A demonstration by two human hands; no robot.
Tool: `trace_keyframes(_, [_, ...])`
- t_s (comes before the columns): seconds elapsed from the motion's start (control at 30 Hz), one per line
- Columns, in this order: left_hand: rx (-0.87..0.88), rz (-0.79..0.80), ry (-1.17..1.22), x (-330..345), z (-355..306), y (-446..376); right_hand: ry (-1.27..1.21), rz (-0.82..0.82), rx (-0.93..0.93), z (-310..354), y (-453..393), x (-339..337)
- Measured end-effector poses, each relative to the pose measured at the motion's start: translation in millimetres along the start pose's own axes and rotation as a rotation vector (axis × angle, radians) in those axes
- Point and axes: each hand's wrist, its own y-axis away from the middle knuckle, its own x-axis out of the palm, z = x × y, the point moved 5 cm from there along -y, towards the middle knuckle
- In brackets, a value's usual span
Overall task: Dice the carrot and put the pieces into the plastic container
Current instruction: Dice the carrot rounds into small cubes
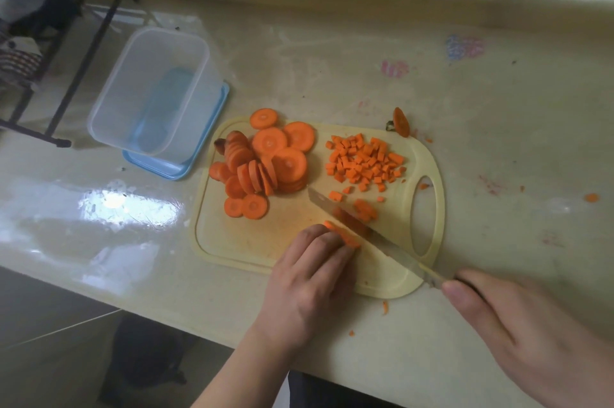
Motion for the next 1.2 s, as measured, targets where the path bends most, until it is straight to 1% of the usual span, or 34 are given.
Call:
trace_keyframes(0.03, [-0.003,0.013,0.008,0,1,0,0.005,0.002,0.018,0,6,1])
trace_keyframes(0.1, [-0.01,0.027,0.028,0,3,0,0.024,-0.062,0.068,2,17,1])
trace_keyframes(0.17, [-0.012,0.03,0.036,0,4,1,0.052,-0.059,0.115,7,24,2])
trace_keyframes(0.3, [-0.007,0.032,0.038,0,3,1,0.192,-0.116,0.074,14,36,-2])
trace_keyframes(0.33, [-0.008,0.024,0.037,-1,3,1,0.176,-0.092,0.083,13,35,0])
trace_keyframes(0.37, [-0.011,0.013,0.036,-1,3,1,0.172,-0.022,0.111,11,34,4])
trace_keyframes(0.4, [-0.014,0.002,0.037,-2,3,1,0.197,-0.018,0.1,9,32,9])
trace_keyframes(0.43, [-0.014,-0.008,0.038,-2,3,0,0.233,-0.056,0.094,7,30,11])
trace_keyframes(0.47, [-0.012,-0.016,0.036,-3,3,0,0.269,-0.032,0.11,5,26,14])
trace_keyframes(0.5, [-0.01,-0.024,0.036,-3,3,-1,0.249,0.031,0.135,3,21,18])
trace_keyframes(0.53, [-0.009,-0.03,0.039,-3,3,-2,0.177,0.071,0.139,3,14,21])
trace_keyframes(0.6, [-0.008,-0.033,0.041,-4,1,-4,0.038,0.049,0.07,7,5,20])
trace_keyframes(0.67, [-0.009,-0.021,0.036,-4,0,-4,-0.011,0.025,0.006,5,-1,17])
trace_keyframes(0.83, [-0.012,-0.029,0.012,-4,1,1,-0.018,-0.022,0.005,-5,-6,0])
trace_keyframes(0.93, [-0.007,-0.049,0.018,-6,-1,4,0.002,-0.018,-0.003,-3,-2,1])
trace_keyframes(1.03, [-0.02,-0.036,0.005,-6,-1,4,0.017,-0.018,0.038,0,12,4])
trace_keyframes(1.13, [-0.028,-0.028,0.003,-4,2,5,0.07,-0.09,0.113,-1,28,8])
trace_keyframes(1.2, [-0.027,-0.035,0.011,-4,2,5,0.112,-0.109,0.107,-3,37,11])
